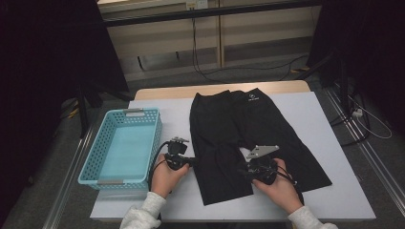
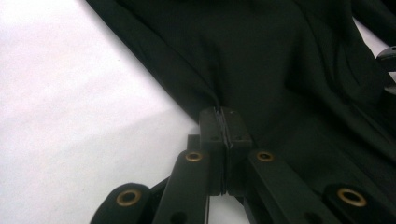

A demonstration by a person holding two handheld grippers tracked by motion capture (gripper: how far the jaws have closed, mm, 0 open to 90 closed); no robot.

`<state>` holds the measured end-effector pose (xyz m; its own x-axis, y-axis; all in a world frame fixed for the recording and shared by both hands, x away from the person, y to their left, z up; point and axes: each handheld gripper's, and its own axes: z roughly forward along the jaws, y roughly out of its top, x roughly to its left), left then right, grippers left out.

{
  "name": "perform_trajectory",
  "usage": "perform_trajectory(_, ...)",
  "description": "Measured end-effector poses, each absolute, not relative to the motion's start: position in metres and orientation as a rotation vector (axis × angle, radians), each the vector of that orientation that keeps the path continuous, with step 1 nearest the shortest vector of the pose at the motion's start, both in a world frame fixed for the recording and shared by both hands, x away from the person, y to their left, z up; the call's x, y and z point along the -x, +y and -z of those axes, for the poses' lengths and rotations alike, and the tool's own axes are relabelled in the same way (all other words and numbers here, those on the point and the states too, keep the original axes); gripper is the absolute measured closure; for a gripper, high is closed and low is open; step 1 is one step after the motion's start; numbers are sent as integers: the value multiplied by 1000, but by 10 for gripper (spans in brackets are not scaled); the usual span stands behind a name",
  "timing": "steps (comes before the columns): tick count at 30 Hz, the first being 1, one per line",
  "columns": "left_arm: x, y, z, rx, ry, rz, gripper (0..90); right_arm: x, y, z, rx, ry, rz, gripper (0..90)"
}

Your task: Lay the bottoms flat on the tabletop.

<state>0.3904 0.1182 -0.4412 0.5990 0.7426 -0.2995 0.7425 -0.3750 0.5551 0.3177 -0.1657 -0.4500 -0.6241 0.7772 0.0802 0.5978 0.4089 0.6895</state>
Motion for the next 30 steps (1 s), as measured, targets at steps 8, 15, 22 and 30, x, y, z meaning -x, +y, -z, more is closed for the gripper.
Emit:
perform_trajectory(8,-387,113,439,-2166,1131,-14,892,-320,-185,448,-1268,2399,-1036,898)
perform_trajectory(15,-388,121,438,-2144,1143,5,892,-316,-205,448,-1348,2402,-1079,900)
perform_trajectory(22,-382,121,438,-2142,1150,-58,608,-313,-200,447,-1293,2447,-1056,895)
perform_trajectory(30,-368,120,440,-2132,1161,-42,434,-312,-201,447,-1294,2453,-1053,890)
